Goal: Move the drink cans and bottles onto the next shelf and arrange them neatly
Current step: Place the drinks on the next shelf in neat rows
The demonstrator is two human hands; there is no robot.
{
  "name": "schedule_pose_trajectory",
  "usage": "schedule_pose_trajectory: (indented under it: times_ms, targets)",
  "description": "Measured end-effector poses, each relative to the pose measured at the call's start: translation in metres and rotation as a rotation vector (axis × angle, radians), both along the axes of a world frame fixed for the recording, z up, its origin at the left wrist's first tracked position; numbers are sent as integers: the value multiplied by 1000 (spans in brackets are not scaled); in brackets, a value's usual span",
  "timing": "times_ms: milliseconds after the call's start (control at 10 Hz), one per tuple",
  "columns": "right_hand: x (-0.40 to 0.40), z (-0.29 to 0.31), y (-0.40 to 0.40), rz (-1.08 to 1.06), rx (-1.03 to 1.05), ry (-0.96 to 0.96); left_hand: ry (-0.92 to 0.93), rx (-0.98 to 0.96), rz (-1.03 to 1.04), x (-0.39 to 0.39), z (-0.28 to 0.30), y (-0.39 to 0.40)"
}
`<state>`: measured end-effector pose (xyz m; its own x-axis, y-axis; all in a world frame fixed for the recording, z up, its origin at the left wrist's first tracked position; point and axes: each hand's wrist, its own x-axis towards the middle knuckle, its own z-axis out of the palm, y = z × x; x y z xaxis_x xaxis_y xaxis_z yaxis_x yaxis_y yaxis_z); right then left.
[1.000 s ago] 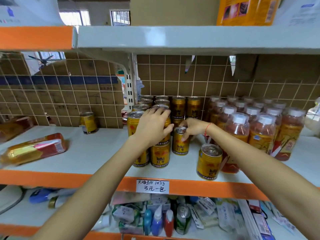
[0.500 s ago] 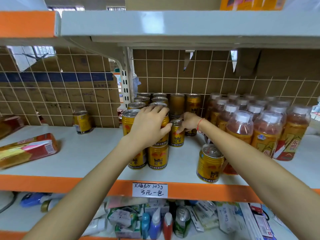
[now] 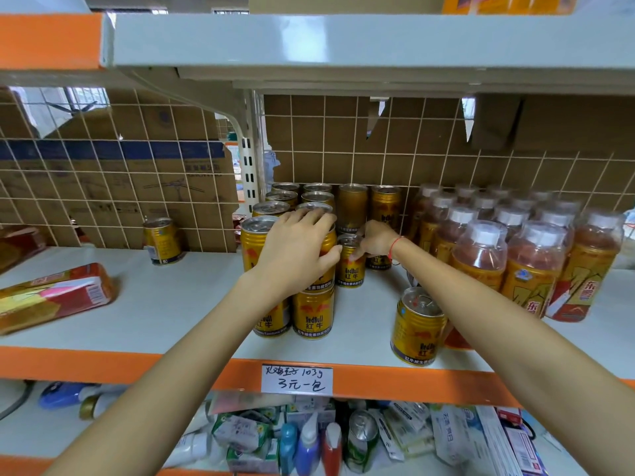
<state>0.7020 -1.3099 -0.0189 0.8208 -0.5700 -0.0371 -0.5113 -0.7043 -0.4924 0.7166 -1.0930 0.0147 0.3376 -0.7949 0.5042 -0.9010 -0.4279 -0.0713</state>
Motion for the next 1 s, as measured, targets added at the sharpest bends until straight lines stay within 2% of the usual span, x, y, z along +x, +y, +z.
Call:
schedule_pose_trajectory:
  times_ms: [300, 400, 500, 600, 700, 1000]
  targets:
    - [-13, 14, 3, 54, -125, 19, 17, 12, 0, 0, 0, 0]
    - [-43, 49, 14, 201, -153, 232, 30, 17, 6, 0, 1, 0]
    - [-82, 72, 36, 372, -1, 591, 44, 21, 28, -2, 2, -2]
    - [-110, 71, 54, 462, -156, 881, 47, 18, 32, -3, 2, -2]
    - [-124, 64, 60, 475, -231, 896, 48, 14, 31, -3, 2, -2]
    - [-121, 64, 59, 477, -250, 655, 48, -13, 21, -1, 0, -2]
